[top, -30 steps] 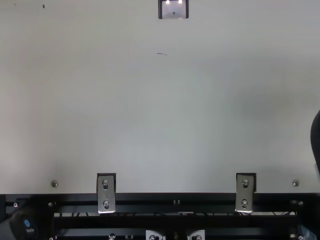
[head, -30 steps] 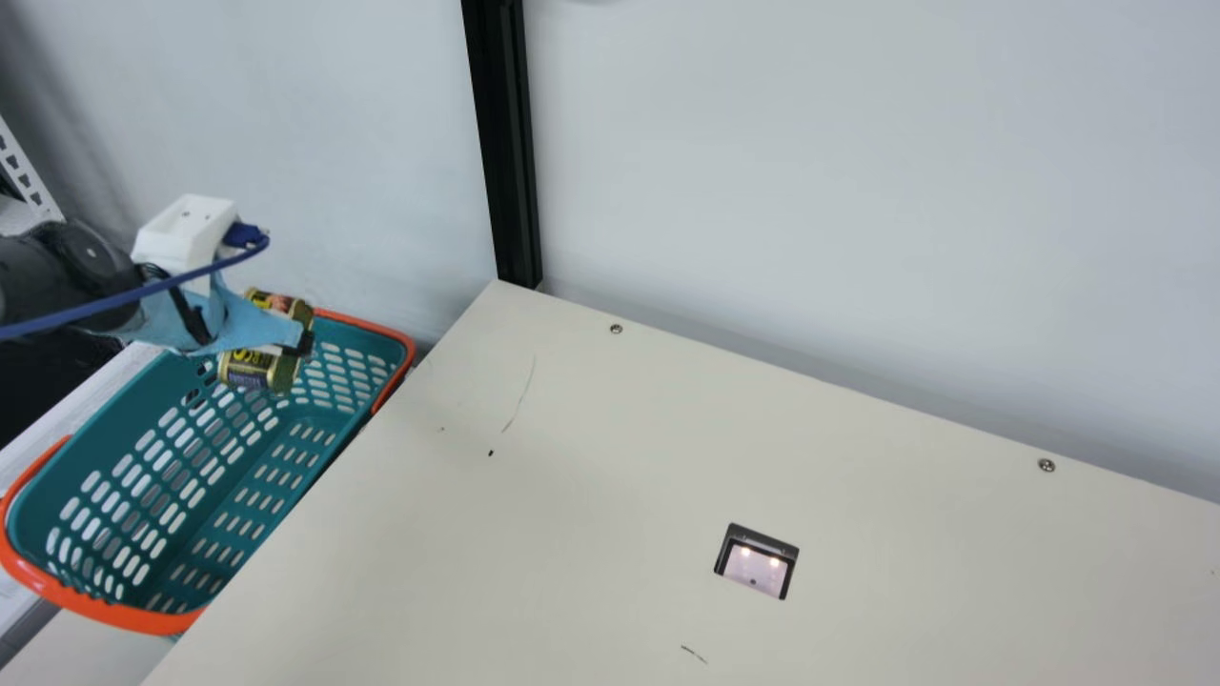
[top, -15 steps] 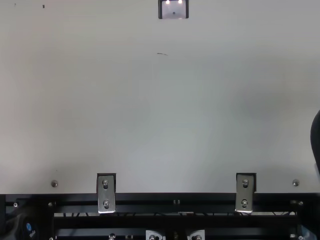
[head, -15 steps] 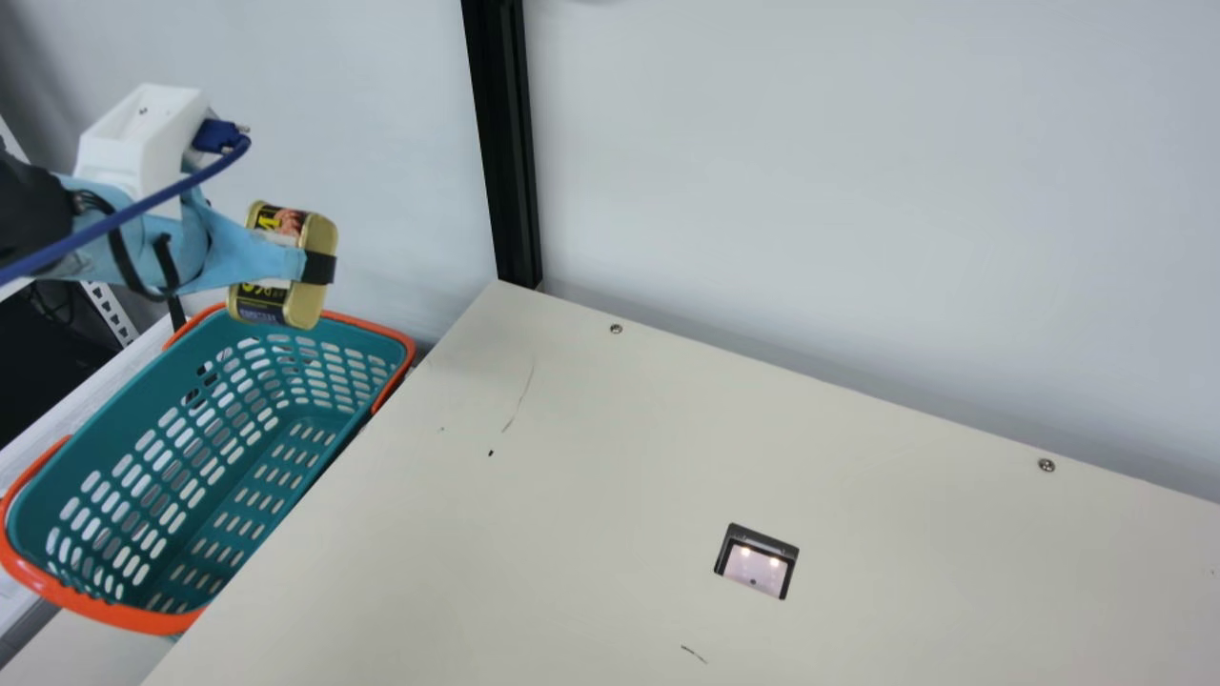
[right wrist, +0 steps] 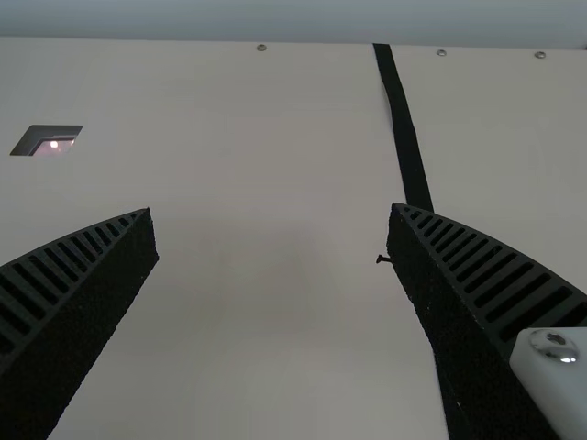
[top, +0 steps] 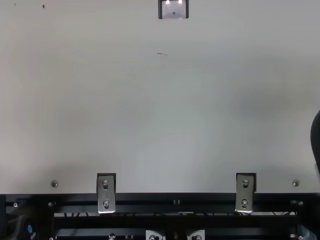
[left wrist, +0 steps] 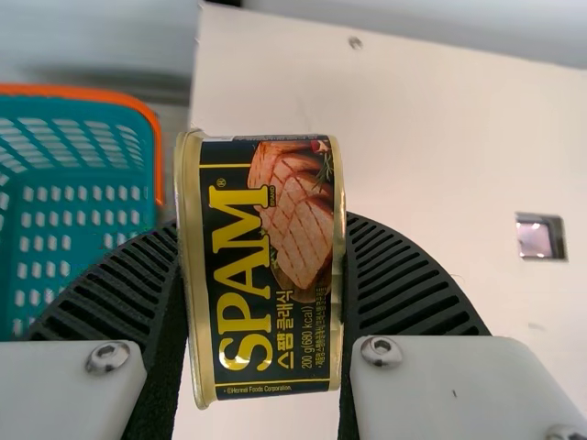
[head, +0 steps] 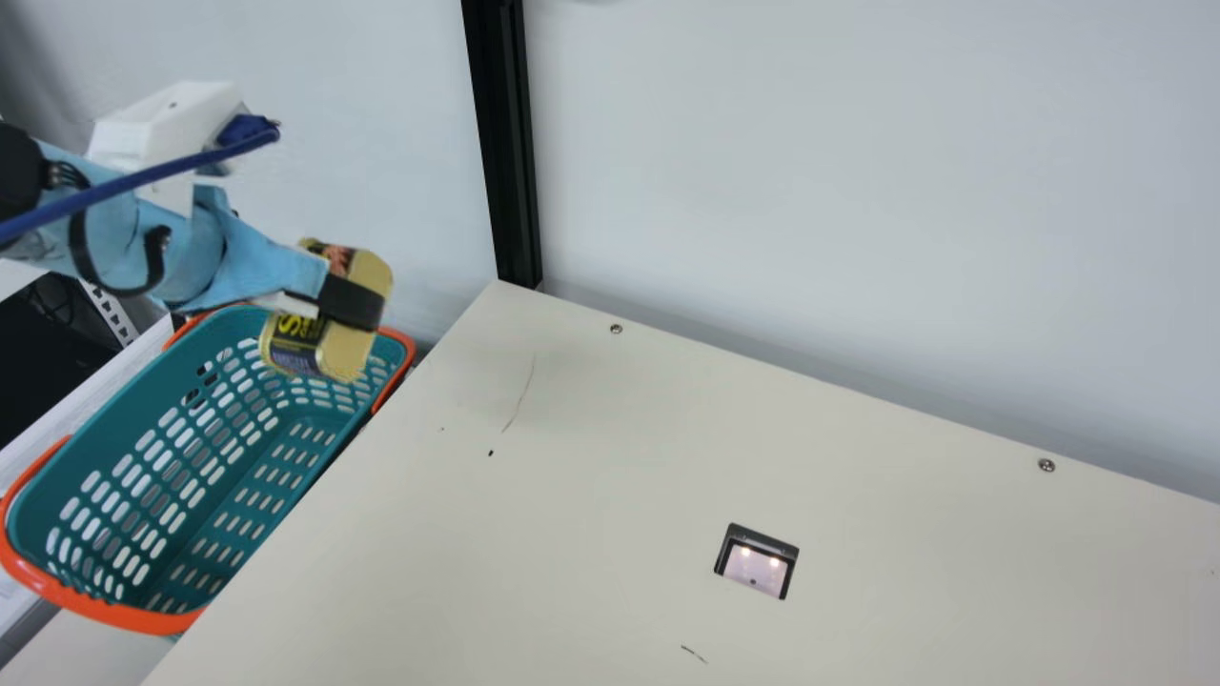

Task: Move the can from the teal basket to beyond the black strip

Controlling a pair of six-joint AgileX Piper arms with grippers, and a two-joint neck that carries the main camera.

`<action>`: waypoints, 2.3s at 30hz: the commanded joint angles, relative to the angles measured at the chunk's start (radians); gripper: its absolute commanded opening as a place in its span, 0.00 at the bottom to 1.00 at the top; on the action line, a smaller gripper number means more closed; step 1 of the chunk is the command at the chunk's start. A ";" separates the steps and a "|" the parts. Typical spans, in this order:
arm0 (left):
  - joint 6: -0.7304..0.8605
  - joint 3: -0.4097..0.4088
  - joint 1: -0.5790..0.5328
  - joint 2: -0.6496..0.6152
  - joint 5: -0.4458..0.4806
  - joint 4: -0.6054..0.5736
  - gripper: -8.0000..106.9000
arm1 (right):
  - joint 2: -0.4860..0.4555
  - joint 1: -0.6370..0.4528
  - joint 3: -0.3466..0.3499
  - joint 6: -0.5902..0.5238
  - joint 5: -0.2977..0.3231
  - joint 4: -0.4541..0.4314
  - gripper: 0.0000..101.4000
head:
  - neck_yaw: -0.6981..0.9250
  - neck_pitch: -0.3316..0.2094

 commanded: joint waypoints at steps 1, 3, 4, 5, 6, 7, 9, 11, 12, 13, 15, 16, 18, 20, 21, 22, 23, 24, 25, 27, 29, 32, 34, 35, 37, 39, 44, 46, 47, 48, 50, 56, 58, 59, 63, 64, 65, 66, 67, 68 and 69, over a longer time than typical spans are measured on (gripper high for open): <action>-0.004 -0.003 -0.007 -0.003 0.080 -0.007 0.16 | 0.000 0.000 0.000 0.000 0.000 0.000 1.00 | 0.013 -0.032; -0.011 -0.004 -0.015 -0.005 0.121 -0.015 0.16 | 0.000 0.000 0.000 0.000 0.000 0.000 1.00 | 0.013 -0.032; -0.013 -0.004 -0.018 -0.006 0.139 -0.019 0.16 | 0.000 0.000 0.000 0.000 0.000 0.000 1.00 | 0.013 -0.032; -0.016 -0.005 -0.021 -0.006 0.157 -0.023 0.16 | 0.000 0.000 0.000 0.000 0.000 0.000 1.00 | 0.013 -0.032; -0.018 -0.004 -0.025 -0.007 0.175 -0.028 0.16 | 0.000 0.000 0.000 0.000 0.000 0.000 1.00 | 0.013 -0.032; -0.021 0.003 -0.032 -0.008 0.183 -0.033 0.16 | 0.000 0.000 0.000 0.000 0.000 0.000 1.00 | 0.013 -0.032; -0.028 0.033 -0.054 -0.006 0.183 -0.049 0.16 | 0.000 0.000 0.000 0.000 0.000 0.000 1.00 | 0.013 -0.032; -0.034 0.064 -0.076 -0.005 0.183 -0.068 0.16 | 0.000 0.000 0.000 0.000 0.000 0.000 1.00 | 0.013 -0.032; -0.038 0.078 -0.086 -0.006 0.183 -0.077 0.16 | 0.000 0.000 0.000 0.000 0.000 0.000 1.00 | 0.013 -0.032; -0.040 0.089 -0.095 -0.009 0.183 -0.081 0.16 | 0.000 0.000 0.000 0.000 0.000 0.000 1.00 | 0.013 -0.032; -0.045 0.096 -0.107 -0.022 0.183 -0.071 0.16 | 0.000 0.000 0.000 0.000 0.000 0.000 1.00 | 0.013 -0.032; -0.046 0.092 -0.110 -0.032 0.183 -0.055 0.16 | 0.000 0.000 0.000 0.000 0.000 0.000 1.00 | 0.013 -0.032; -0.047 0.095 -0.110 -0.030 0.184 -0.067 0.16 | 0.000 0.000 0.000 0.000 0.000 0.000 1.00 | 0.013 -0.032; -0.047 0.095 -0.110 -0.034 0.184 -0.061 0.16 | 0.000 0.000 0.000 0.000 0.000 0.000 1.00 | 0.013 -0.032; -0.047 0.095 -0.110 -0.034 0.182 -0.061 0.16 | 0.000 0.000 0.000 0.000 0.000 0.000 1.00 | 0.013 -0.032; -0.047 0.095 -0.110 -0.034 0.182 -0.059 0.16 | 0.000 0.000 0.000 0.000 0.000 0.000 1.00 | 0.013 -0.032; -0.047 0.095 -0.110 -0.034 0.182 -0.059 0.16 | 0.000 0.000 0.000 0.000 0.000 0.000 1.00 | 0.013 -0.032; -0.047 0.095 -0.110 -0.034 0.182 -0.059 0.16 | 0.000 0.000 0.000 0.000 0.000 0.000 1.00 | 0.013 -0.032; -0.047 0.095 -0.110 -0.034 0.182 -0.059 0.16 | 0.000 0.000 0.000 0.000 0.000 0.000 1.00 | 0.013 -0.032; -0.053 0.092 -0.115 -0.033 0.182 -0.057 0.16 | 0.000 0.000 0.000 0.000 0.000 0.000 1.00 | 0.013 -0.032; -0.055 0.092 -0.113 -0.030 0.180 -0.051 0.16 | 0.000 0.000 0.000 0.000 0.000 0.000 1.00 | 0.013 -0.032; -0.070 0.102 -0.108 -0.013 0.183 -0.059 0.16 | 0.000 0.000 0.000 0.000 0.000 0.000 1.00 | 0.013 -0.032; -0.086 0.118 -0.107 0.004 0.183 -0.075 0.16 | 0.000 0.000 0.000 0.000 0.000 0.000 1.00 | 0.013 -0.032; -0.094 0.128 -0.106 0.013 0.183 -0.083 0.16 | 0.000 0.000 0.000 0.000 0.000 0.000 1.00 | 0.013 -0.032; -0.110 0.147 -0.107 0.031 0.183 -0.101 0.16 | 0.000 0.000 0.000 0.000 0.000 0.000 1.00 | 0.013 -0.032; -0.122 0.169 -0.108 0.049 0.183 -0.128 0.16 | 0.000 0.000 0.000 0.000 0.000 0.000 1.00 | 0.013 -0.032; -0.142 0.220 -0.117 0.092 0.183 -0.206 0.16 | 0.000 0.000 0.000 0.000 0.000 0.000 1.00 | 0.013 -0.032; -0.148 0.242 -0.123 0.109 0.183 -0.242 0.16 | 0.000 0.000 0.000 0.000 0.000 0.000 1.00 | 0.013 -0.032; -0.149 0.253 -0.125 0.116 0.183 -0.260 0.16 | 0.000 0.000 0.000 0.000 0.000 0.000 1.00 | 0.013 -0.032; -0.152 0.263 -0.128 0.124 0.183 -0.280 0.16 | 0.000 0.000 0.000 0.000 0.000 0.000 1.00 | 0.013 -0.032; -0.157 0.283 -0.134 0.139 0.183 -0.318 0.16 | 0.000 0.000 0.000 0.000 0.000 0.000 1.00 | 0.013 -0.032; -0.171 0.339 -0.155 0.173 0.183 -0.427 0.16 | 0.000 0.000 0.000 0.000 0.000 0.000 1.00 | 0.013 -0.032; -0.174 0.358 -0.165 0.182 0.183 -0.468 0.16 | 0.000 0.000 0.000 0.000 0.000 0.000 1.00 | 0.013 -0.032; -0.174 0.369 -0.171 0.186 0.183 -0.494 0.16 | 0.000 0.000 0.000 0.000 0.000 0.000 1.00 | 0.013 -0.032; -0.186 0.403 -0.192 0.195 0.183 -0.583 0.16 | 0.000 0.000 0.000 0.000 0.000 0.000 1.00 | 0.013 -0.032; -0.195 0.405 -0.192 0.194 0.183 -0.596 0.16 | 0.000 0.000 0.000 0.000 0.000 0.000 1.00 | 0.013 -0.032; -0.188 0.402 -0.192 0.195 0.181 -0.557 0.16 | 0.000 0.000 0.000 0.000 0.000 0.000 1.00 | 0.013 -0.032; -0.194 0.405 -0.192 0.195 0.183 -0.576 0.16 | 0.000 0.000 0.000 0.000 0.000 0.000 1.00 | 0.013 -0.032; -0.194 0.405 -0.192 0.195 0.183 -0.589 0.16 | 0.000 0.000 0.000 0.000 0.000 0.000 1.00 | 0.013 -0.032; -0.194 0.405 -0.192 0.195 0.181 -0.597 0.16 | 0.000 0.000 0.000 0.000 0.000 0.000 1.00 | 0.013 -0.032; -0.194 0.405 -0.192 0.195 0.181 -0.597 0.16 | 0.000 0.000 0.000 0.000 0.000 0.000 1.00 | 0.013 -0.032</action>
